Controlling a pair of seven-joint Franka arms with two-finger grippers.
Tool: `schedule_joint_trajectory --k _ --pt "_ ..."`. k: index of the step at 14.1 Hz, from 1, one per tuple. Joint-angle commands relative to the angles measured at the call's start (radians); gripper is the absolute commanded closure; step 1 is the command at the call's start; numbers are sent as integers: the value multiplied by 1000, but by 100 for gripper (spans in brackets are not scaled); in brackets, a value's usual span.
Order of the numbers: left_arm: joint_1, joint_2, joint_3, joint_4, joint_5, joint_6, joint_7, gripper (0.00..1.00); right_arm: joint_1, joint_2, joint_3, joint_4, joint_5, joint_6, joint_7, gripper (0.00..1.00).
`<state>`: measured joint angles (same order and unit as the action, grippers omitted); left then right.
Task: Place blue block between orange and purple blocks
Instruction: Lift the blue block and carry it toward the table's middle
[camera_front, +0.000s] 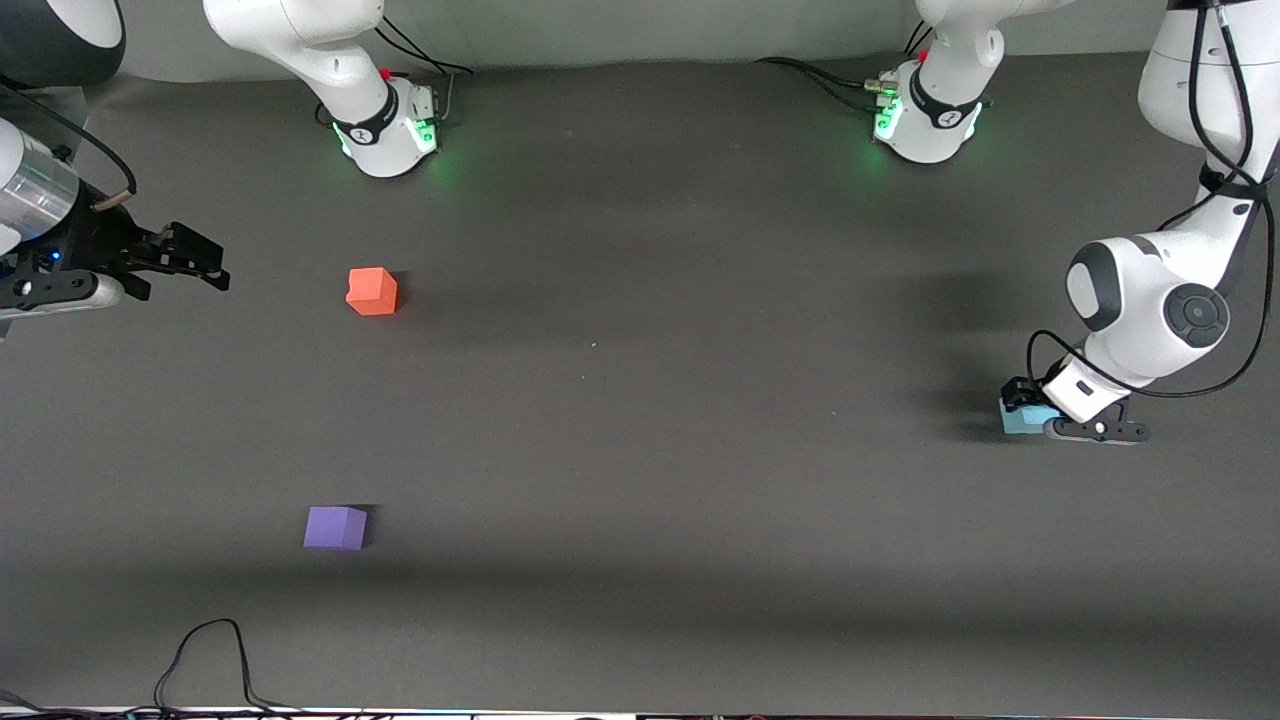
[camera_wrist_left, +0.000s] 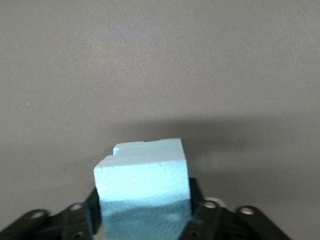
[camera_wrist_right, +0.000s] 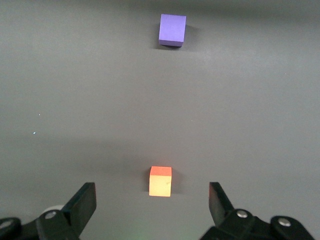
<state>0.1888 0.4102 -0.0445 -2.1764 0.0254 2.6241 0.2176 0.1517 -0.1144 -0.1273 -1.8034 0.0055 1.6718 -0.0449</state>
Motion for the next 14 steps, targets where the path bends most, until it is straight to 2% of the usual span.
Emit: schedule_joint_trajectory --k 1,4,7,9,11,14 --pt "0 5 2 38 11 -18 11 51 8 -5 -9 -5 2 11 -7 0" --pt "-2 -13 2 113 11 -154 8 51 8 -4 -9 -5 2 14 -7 0" --pt "-38 -80 -9 263 10 -445 -42 51 8 -4 -9 -5 2 16 -7 0" --pt "-145 -90 -15 389 10 -640 -169 51 8 -4 -9 -5 2 14 -7 0" --pt "-292 -79 -15 495 8 -767 -382 51 8 -4 -9 -5 2 14 -7 0" --pt "-533 -16 -15 596 -7 -777 -709 51 8 -4 -9 -4 2 16 -7 0"
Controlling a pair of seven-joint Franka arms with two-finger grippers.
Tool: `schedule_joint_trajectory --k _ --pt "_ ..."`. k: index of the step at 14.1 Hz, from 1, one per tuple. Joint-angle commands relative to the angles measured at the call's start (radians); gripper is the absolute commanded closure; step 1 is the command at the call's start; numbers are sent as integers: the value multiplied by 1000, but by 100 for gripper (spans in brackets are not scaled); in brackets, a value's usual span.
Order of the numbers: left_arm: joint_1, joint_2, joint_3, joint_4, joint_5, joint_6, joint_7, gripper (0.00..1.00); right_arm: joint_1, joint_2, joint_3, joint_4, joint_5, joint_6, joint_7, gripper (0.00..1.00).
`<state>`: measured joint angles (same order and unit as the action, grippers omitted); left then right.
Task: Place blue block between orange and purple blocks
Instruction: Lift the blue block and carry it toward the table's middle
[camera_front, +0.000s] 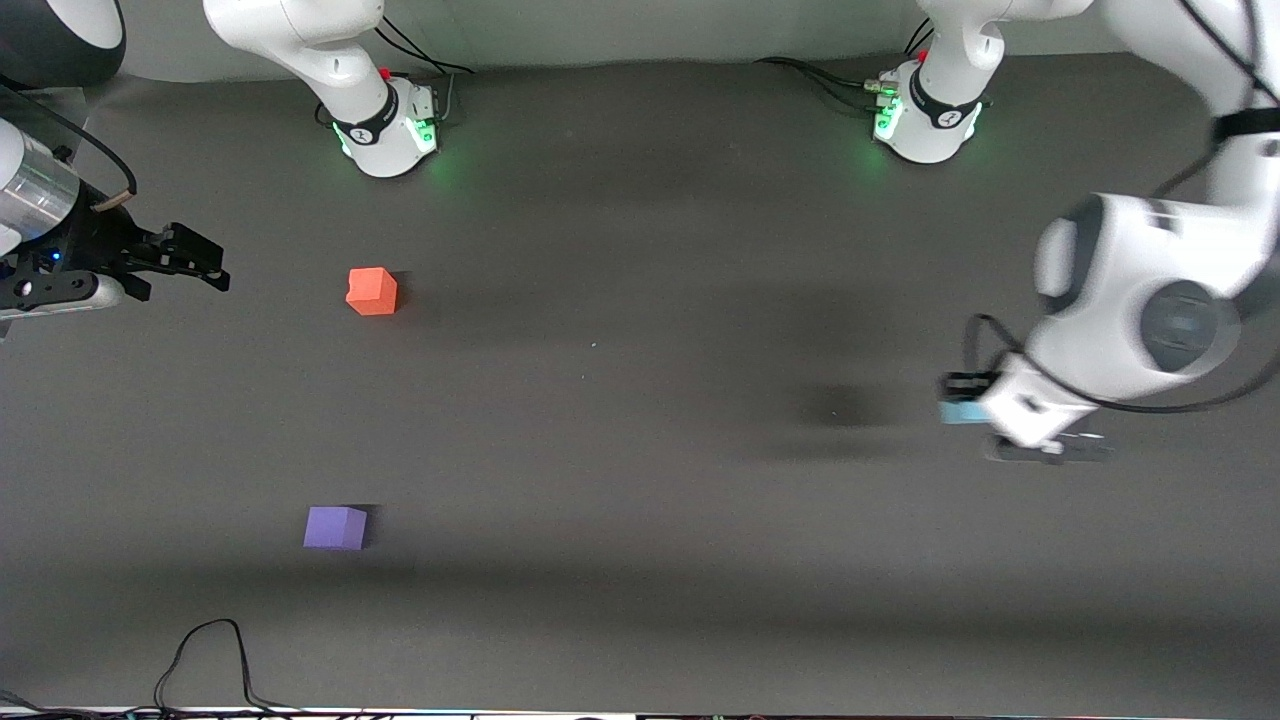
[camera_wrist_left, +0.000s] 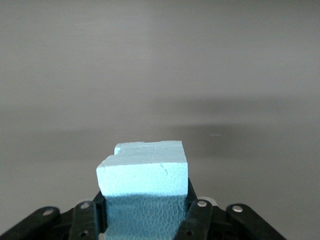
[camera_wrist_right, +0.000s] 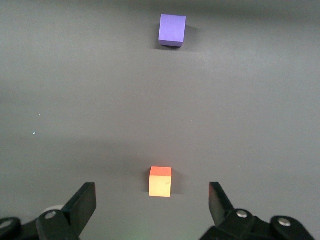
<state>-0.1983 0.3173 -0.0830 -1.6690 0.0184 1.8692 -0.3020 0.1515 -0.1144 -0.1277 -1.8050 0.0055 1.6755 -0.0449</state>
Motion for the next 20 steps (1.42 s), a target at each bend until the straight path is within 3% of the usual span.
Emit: schedule_joint_trajectory --k 1,5,6,12,16,17,18,20 --pt "-218 124 22 142 2 -19 -288 51 8 -4 -9 -2 2 12 -7 0" --pt "-502 357 25 411 11 43 -585 54 5 5 -10 0 2 10 -13 0" --pt "-554 399 28 442 21 83 -636 54 5 5 -10 0 1 6 -13 0" --pt "-702 580 32 448 101 280 -697 54 6 22 -10 -2 7 32 -4 0" --pt "-696 605 31 446 92 329 -700 53 6 39 -9 0 25 53 -4 0" --pt "-696 605 32 446 92 329 -706 37 6 39 -9 0 34 53 -4 0" --pt "-694 603 31 445 92 321 -701 6 8 41 -9 0 34 53 -4 0" --pt "-681 588 31 445 91 303 -695 0 8 47 -3 0 34 53 -4 0"
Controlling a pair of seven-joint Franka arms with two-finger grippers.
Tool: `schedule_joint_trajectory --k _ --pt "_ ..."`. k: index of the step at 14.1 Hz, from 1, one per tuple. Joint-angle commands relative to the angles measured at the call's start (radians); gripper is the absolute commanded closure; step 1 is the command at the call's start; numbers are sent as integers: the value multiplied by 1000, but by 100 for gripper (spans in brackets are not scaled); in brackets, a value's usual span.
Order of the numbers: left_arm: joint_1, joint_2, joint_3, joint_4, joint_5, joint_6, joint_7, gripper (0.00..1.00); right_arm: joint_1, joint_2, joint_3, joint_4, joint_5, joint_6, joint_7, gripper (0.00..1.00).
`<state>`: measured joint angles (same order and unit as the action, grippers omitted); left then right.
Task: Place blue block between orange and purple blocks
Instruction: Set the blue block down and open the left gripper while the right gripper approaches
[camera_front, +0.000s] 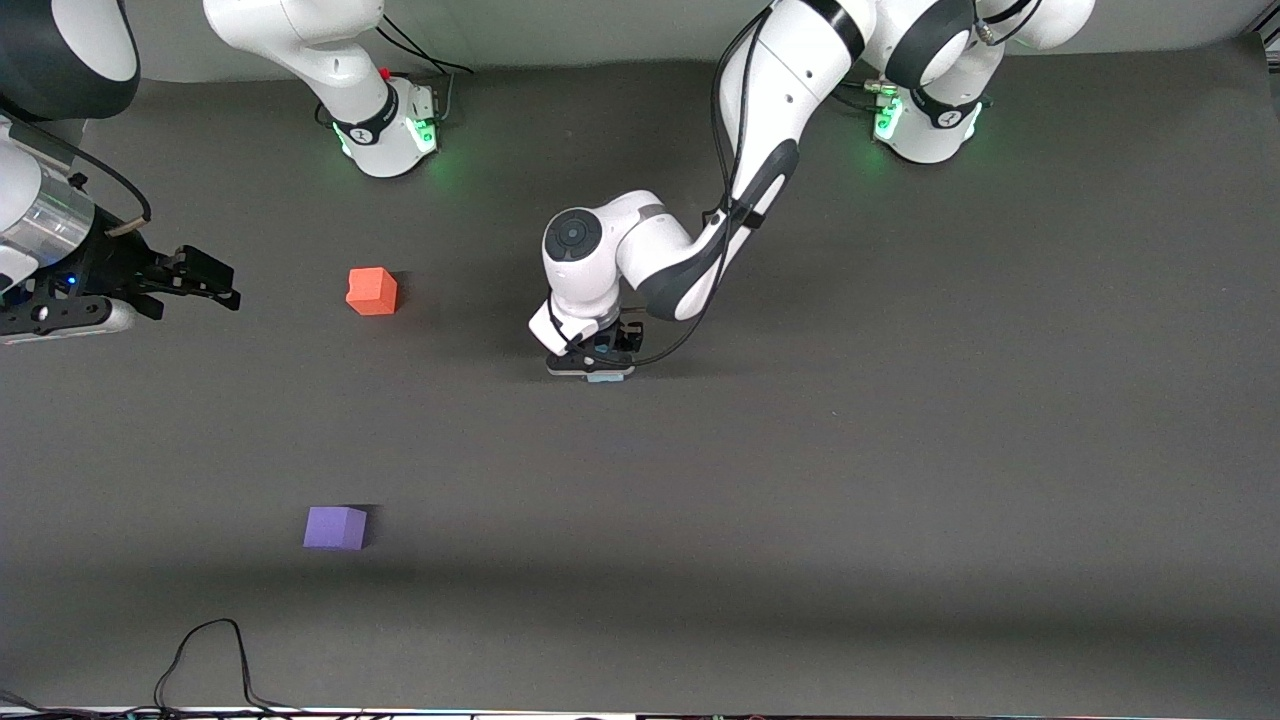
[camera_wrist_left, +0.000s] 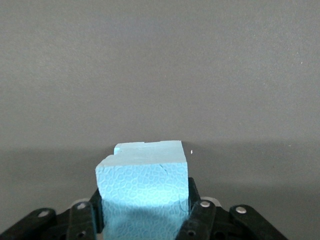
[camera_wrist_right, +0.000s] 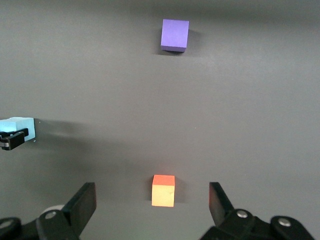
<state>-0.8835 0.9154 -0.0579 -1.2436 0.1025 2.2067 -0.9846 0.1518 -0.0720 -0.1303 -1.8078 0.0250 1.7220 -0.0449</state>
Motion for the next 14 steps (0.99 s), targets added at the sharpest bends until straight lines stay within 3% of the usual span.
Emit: schedule_joint_trajectory --k 1,3,5,7,10,14 --pt "21 -27 4 21 5 -50 -11 0 11 12 1 5 15 7 -4 0" --pt "76 -68 -10 36 -3 -117 0 0 12 21 5 10 15 10 -3 0" --pt "212 -159 -54 39 -109 -210 123 0 35 27 5 13 16 19 10 0" --pt "334 -242 -53 30 -206 -309 266 0 83 32 5 18 18 31 66 0" --pt "531 -334 -53 -39 -267 -468 490 0 176 72 5 68 16 37 144 0" --pt "754 -472 -46 -212 -256 -492 755 0 340 194 5 194 13 39 288 0"
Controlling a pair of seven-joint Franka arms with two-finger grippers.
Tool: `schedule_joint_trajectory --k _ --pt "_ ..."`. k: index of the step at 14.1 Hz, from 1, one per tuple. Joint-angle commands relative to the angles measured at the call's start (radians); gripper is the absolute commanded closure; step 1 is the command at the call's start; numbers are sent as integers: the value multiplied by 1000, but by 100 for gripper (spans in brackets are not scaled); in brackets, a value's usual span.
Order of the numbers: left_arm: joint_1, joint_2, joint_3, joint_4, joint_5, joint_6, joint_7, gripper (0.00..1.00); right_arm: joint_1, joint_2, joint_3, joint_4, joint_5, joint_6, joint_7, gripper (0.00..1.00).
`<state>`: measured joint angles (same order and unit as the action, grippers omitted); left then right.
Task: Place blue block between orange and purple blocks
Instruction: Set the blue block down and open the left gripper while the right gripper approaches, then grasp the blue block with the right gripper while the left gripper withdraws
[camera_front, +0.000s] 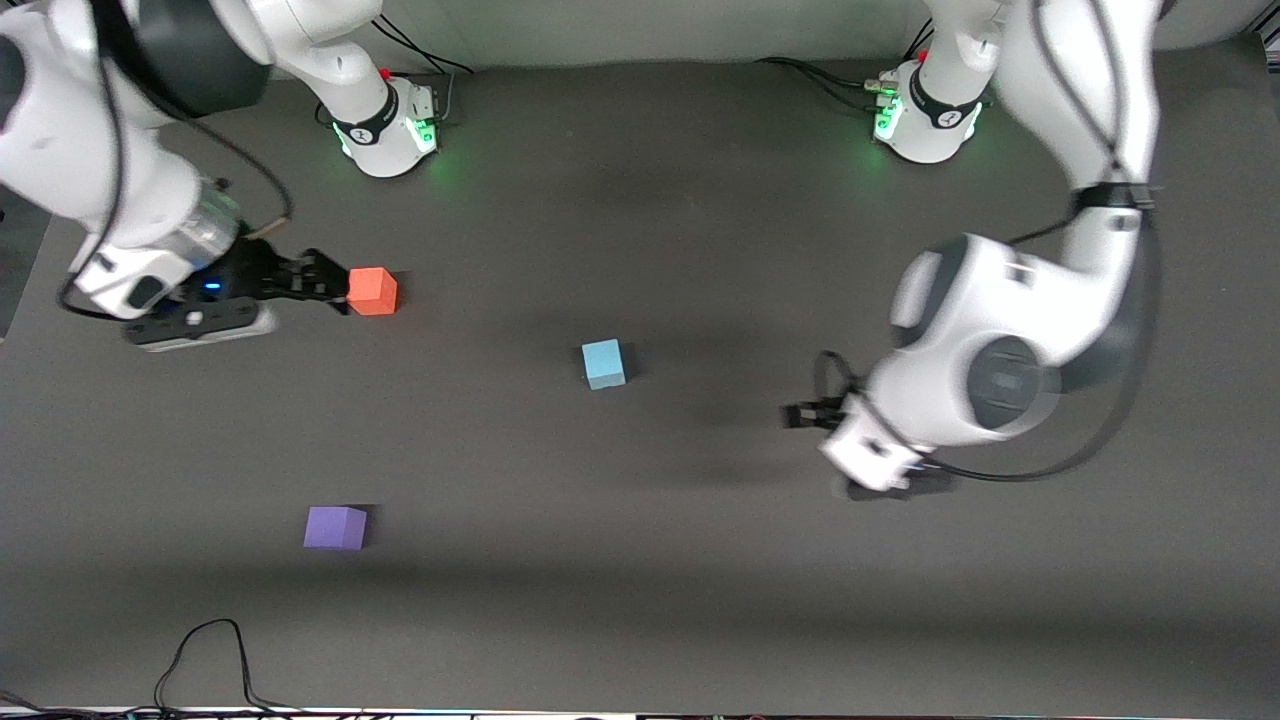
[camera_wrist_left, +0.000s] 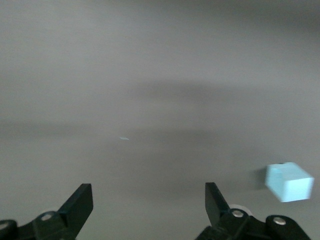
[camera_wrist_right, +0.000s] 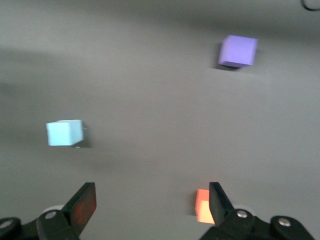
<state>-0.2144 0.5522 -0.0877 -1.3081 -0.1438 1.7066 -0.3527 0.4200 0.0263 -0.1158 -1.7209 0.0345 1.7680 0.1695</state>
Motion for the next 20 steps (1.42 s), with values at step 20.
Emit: schedule_joint_trajectory --k 20 --pt "284 -612 6 -387 147 -68 319 0 444 534 -15 -77 -1 637 374 0"
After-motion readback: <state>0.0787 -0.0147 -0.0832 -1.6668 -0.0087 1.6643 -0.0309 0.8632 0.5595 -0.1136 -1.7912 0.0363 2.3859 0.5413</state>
